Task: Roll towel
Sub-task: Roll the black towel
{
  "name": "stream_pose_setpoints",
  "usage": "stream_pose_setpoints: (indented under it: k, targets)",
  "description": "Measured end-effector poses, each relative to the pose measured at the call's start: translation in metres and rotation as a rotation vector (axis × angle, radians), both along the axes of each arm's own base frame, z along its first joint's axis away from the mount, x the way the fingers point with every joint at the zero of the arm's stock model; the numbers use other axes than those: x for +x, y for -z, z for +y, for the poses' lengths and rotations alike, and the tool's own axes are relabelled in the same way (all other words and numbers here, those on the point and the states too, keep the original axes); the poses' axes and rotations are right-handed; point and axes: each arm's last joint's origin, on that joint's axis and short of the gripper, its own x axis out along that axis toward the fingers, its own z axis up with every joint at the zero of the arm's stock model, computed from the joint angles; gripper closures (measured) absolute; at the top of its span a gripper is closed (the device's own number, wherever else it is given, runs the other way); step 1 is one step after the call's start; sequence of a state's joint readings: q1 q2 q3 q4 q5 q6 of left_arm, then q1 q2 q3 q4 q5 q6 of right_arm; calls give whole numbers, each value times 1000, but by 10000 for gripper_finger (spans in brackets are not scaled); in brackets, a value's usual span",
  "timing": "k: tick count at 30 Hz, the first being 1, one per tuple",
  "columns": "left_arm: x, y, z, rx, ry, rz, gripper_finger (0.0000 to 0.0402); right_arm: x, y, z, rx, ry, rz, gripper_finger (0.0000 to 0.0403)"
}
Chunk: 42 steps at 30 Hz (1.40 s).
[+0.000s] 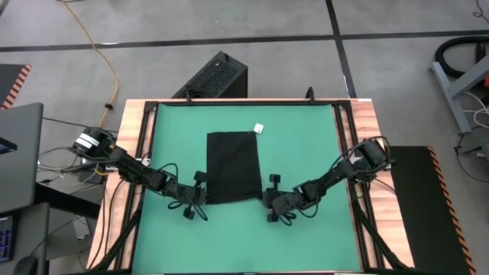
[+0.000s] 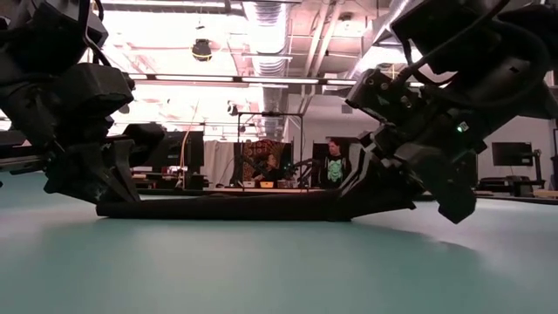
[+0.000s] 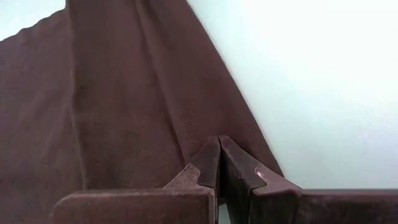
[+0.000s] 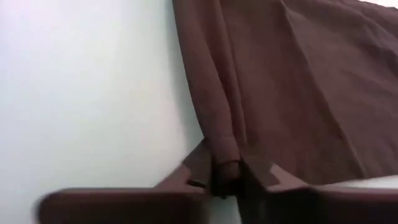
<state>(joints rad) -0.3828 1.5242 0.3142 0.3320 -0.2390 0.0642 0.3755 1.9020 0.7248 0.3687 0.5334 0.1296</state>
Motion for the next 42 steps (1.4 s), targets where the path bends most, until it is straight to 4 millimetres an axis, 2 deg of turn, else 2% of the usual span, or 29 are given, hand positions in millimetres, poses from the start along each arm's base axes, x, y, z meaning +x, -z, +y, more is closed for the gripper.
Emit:
stream_pose_setpoints:
  k: [2,3,7,12,18,24,30,36,42]
  targets:
    - [0,0,0,-4,2,-11,401,-1,0,2,4,-2,-4,376]
    - [0,-1,0,-7,1,-18,401,-1,0,3,4,-4,-7,377]
    - [2,-5,-1,-45,-12,-63,401,0,-1,7,64,11,-17,377]
    - [4,-24,-1,-75,-44,-153,402,4,-6,15,168,-4,-27,377]
    - [4,-45,2,-41,-78,-270,402,13,-15,26,262,-28,-39,377]
    - [5,-55,4,21,-56,-334,402,21,-23,32,383,-24,-56,377]
    - [9,-46,7,-2,9,-286,401,25,-27,27,496,70,-91,377]
    - [17,-25,4,6,95,-242,402,26,-36,25,556,71,-107,377]
    - [24,-8,0,-35,127,-222,401,27,-46,18,649,183,-158,377]
